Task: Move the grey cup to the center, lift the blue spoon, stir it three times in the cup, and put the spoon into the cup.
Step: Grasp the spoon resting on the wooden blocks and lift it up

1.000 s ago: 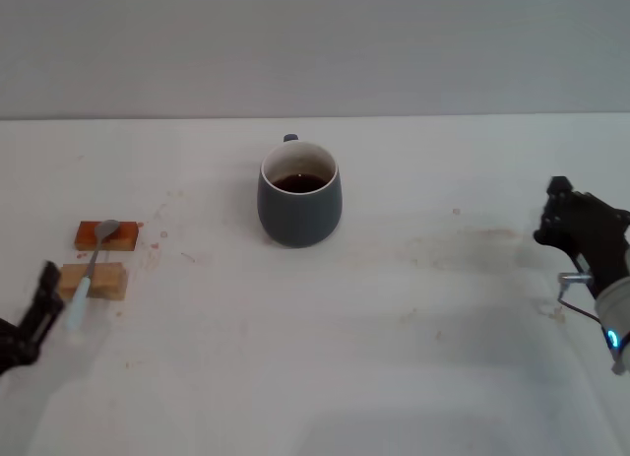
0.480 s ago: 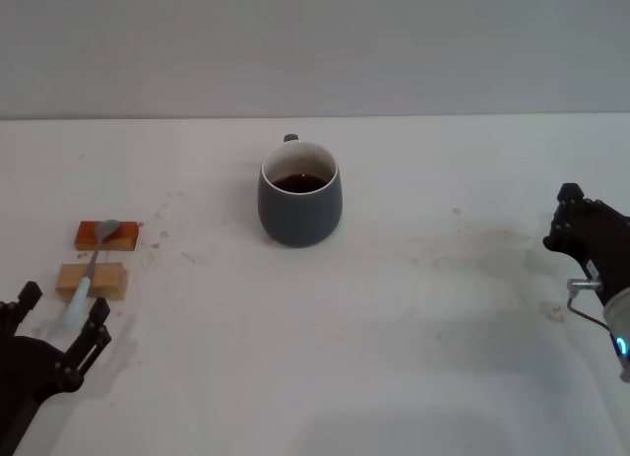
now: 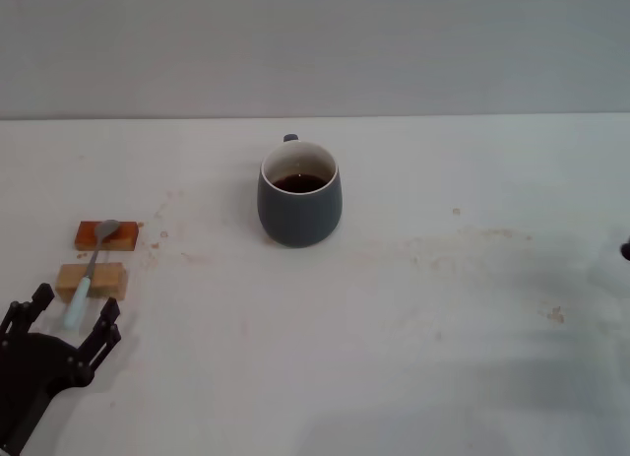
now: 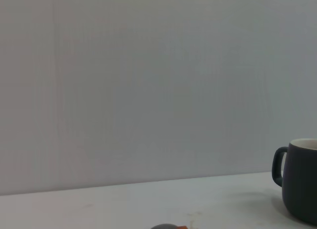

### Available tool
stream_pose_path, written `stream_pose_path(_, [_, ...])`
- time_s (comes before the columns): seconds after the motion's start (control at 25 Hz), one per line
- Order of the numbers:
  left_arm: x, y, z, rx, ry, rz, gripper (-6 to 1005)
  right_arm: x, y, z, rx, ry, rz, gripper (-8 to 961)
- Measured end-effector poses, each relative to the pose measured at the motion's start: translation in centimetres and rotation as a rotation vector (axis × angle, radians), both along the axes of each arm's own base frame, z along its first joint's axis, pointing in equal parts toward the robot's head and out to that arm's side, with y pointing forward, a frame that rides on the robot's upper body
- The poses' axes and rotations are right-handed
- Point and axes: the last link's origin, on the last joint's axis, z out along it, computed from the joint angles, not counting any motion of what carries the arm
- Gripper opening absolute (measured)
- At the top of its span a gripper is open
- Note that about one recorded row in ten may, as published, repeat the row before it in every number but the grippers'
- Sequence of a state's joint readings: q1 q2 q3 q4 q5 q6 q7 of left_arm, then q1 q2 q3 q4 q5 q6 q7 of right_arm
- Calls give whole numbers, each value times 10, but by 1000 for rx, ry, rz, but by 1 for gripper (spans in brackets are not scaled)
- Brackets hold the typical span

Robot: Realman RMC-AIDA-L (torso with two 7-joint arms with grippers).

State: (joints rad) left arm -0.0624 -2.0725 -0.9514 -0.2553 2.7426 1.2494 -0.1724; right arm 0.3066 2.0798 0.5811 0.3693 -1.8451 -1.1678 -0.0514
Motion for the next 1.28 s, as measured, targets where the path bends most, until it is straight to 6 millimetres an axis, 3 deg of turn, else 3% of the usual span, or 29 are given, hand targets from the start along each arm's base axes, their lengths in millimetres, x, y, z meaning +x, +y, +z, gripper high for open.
stream_pose_path(0.24, [-2,7,-2,-21,15,17,769,5,-8,5,28,-10,-5,0])
stream_pose_path(1.12, [-9,14,-2,-23,27,69,763,6,-8,6,30,-7,-4,-2])
stream_pose_path(1.28, [-8,14,-2,-22,27,67,665,6,-8,6,30,-7,-4,-2])
